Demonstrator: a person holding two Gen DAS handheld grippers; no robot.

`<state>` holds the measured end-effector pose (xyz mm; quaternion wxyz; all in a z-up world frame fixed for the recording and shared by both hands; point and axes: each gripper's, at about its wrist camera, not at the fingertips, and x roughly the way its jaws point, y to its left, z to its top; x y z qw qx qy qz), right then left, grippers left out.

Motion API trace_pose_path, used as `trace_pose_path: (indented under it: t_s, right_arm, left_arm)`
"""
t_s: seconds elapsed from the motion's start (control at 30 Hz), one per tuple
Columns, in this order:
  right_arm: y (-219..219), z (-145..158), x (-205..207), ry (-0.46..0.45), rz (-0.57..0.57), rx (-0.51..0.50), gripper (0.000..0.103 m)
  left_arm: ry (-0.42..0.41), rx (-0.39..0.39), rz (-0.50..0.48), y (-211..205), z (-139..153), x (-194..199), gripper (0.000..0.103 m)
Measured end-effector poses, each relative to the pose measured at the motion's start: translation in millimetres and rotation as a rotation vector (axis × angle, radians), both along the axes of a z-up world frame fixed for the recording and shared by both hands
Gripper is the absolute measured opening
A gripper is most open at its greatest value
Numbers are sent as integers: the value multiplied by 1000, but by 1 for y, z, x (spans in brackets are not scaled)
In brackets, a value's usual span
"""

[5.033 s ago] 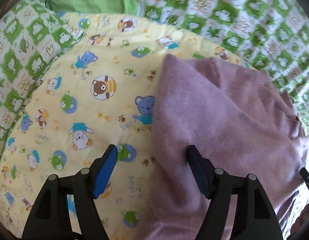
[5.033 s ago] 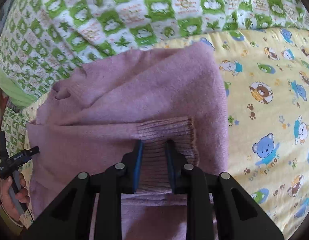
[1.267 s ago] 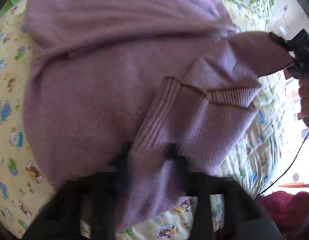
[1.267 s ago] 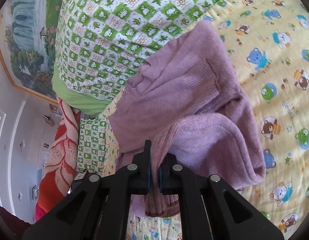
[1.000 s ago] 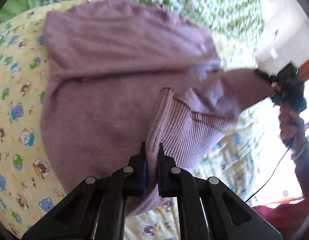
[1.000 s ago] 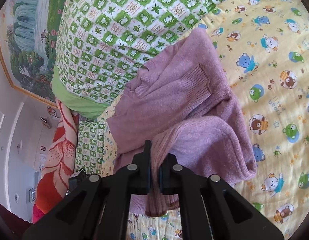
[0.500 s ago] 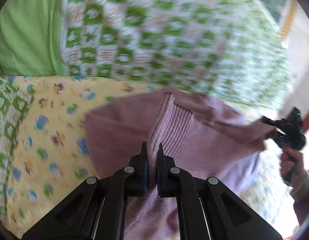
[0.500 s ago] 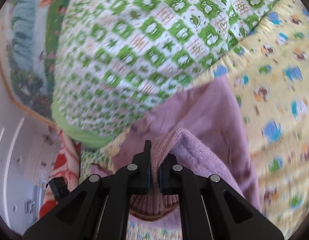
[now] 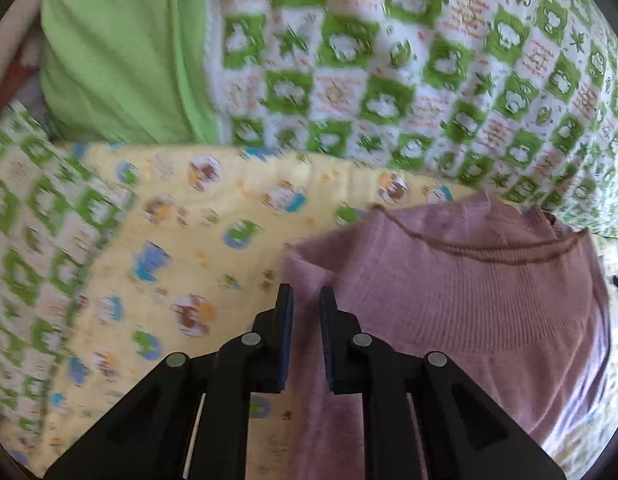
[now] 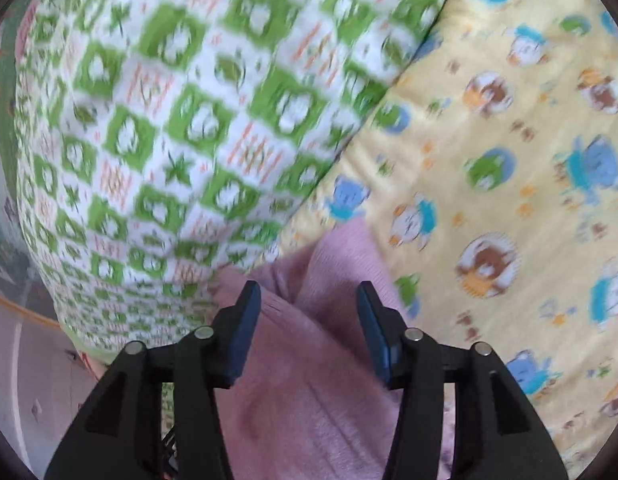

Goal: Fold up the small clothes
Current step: 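Lay the hem over the collar and open both grippers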

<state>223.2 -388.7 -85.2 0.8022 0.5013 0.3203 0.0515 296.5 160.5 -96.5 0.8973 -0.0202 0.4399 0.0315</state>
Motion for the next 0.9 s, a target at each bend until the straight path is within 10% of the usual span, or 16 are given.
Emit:
trace_pose_path:
  t_s: [0.23,0.37,0.53,0.73,0.9]
  right_arm:
    - [50,37,-18,-101,215,-241,53]
    - [139,45,-25,-196,556,-459,53]
    - [216,12,-4,-151,843,-607,52]
    - [161,-4,76,-104,525,-591,10]
    - [88,-13,82,-48,237,-397,5]
  left_arm:
    - [-27,-57,-179,-39,33,-53,36]
    - [52,-139,-386,-94,9,-76,43]
    - [130,-25,-427,-129,-41,-42,43]
    - [68,-17,-267,-93,-37,46,30]
    - [80,-84,-122,-39,-33,72,16]
